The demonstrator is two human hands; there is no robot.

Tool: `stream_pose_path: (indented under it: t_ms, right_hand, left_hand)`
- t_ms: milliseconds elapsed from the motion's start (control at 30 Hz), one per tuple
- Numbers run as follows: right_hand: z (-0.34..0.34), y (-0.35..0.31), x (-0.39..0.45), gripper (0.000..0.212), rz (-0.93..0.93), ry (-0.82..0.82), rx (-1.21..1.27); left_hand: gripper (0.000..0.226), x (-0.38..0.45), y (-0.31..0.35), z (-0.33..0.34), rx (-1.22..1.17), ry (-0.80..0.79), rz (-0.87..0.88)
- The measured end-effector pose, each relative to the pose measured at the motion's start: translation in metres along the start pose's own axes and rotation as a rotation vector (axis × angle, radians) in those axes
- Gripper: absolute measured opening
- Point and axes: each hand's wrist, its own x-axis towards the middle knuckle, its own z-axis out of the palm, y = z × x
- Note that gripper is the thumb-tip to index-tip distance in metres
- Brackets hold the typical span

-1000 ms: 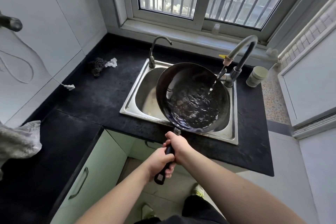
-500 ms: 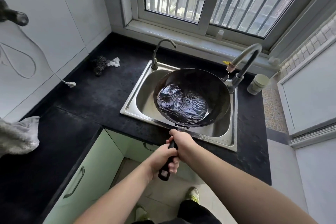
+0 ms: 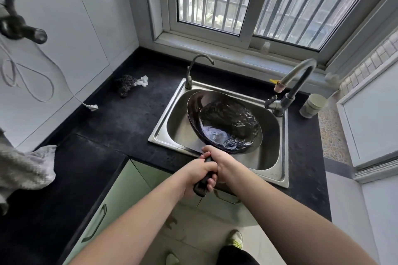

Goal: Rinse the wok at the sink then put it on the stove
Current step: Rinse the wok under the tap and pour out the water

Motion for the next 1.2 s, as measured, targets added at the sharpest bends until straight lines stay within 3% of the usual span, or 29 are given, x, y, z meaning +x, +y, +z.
stream_pose_path:
  t_ms: [167,333,433,567,900,1200]
  right_hand:
    - [0.000,0.012,0.000,0.045,-0.047,-0.024,0.124]
    - [-0.001,0.020,0.005,0.033,-0.155,-0.036,0.234]
    - [-0.003,0.024,0.004,0.027,-0.218,-0.032,0.198]
    - [-0.005,0.025,0.003,0.026,-0.276,-0.015,0.100]
    - [-0.004,0.007,0.006,0.020,-0.378,0.063,-0.102]
    - [-0.010,0.004,0.013,0.028,-0.466,0.170,-0.254]
  left_hand:
    - [0.035,0.000,-0.015,-0.008,0.199,0.053,0.107]
    - [0.028,0.000,-0.023,-0.008,0.341,0.080,0.210]
    - [0.007,-0.001,-0.030,-0.010,0.366,0.050,0.273]
    - [0.001,0.007,-0.041,-0.016,0.388,0.010,0.341]
    - [0.011,0.032,-0.040,-0.018,0.342,0.019,0.409]
    - [0.018,0.050,-0.047,-0.016,0.240,-0.016,0.431]
